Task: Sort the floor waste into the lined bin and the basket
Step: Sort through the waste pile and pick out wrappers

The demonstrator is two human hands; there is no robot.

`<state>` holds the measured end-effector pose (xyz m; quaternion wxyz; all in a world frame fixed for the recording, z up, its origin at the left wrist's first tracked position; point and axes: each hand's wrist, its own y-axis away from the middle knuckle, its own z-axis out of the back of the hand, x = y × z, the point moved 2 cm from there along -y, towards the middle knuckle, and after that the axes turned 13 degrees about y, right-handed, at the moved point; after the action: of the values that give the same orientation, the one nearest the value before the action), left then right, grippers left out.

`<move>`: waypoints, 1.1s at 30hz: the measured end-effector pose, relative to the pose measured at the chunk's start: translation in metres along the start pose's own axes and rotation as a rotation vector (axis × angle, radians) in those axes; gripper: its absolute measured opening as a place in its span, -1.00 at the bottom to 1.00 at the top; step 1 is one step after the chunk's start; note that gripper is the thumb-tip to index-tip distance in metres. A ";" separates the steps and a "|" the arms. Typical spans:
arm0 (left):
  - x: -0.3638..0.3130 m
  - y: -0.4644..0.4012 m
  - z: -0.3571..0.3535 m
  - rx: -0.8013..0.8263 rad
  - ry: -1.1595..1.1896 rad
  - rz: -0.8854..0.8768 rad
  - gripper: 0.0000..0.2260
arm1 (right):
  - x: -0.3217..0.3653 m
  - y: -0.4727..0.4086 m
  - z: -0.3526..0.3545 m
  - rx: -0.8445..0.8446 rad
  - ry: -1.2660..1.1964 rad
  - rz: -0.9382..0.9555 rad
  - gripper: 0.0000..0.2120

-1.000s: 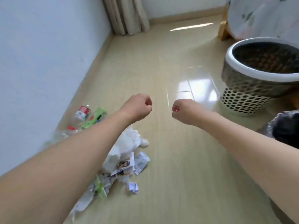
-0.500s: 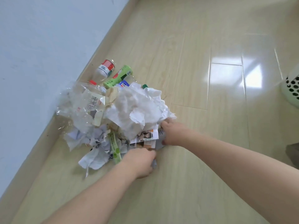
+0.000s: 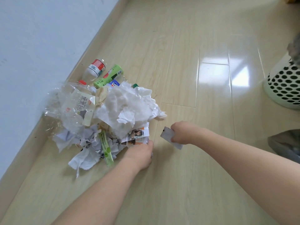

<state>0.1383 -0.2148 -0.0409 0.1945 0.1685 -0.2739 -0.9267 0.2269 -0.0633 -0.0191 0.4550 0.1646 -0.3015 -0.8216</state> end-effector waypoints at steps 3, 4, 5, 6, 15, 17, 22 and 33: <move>-0.010 0.002 0.002 0.031 -0.035 -0.006 -0.79 | -0.017 0.022 0.011 -0.021 -0.091 -0.061 -0.88; -0.012 0.004 0.004 0.047 -0.042 -0.012 -0.87 | -0.021 0.028 0.014 -0.015 -0.114 -0.080 -0.84; -0.016 0.005 0.006 0.056 -0.035 -0.020 -0.93 | -0.025 0.034 0.016 -0.006 -0.128 -0.097 -0.83; -0.021 0.007 0.010 0.053 -0.006 -0.027 -0.96 | -0.029 0.042 0.019 0.006 -0.132 -0.112 -0.85; -0.109 0.035 0.121 -0.126 0.901 -0.163 -0.90 | -0.113 0.151 0.102 -0.167 -0.144 -0.301 -0.93; -0.150 0.041 0.157 -0.142 0.979 -0.253 -0.91 | -0.147 0.195 0.110 -0.266 -0.223 -0.379 -0.92; -0.277 0.045 0.190 -0.088 0.956 -0.479 -0.91 | -0.237 0.302 0.074 -0.370 -0.331 -0.665 -0.66; -0.370 0.033 0.153 0.031 0.655 -0.522 -0.82 | -0.262 0.343 -0.013 -0.250 -0.448 -0.877 -0.91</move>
<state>0.4039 -0.0056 0.1751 0.0276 0.5211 -0.1596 -0.8380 0.5961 0.0155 0.1915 0.0073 0.0398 -0.1937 -0.9802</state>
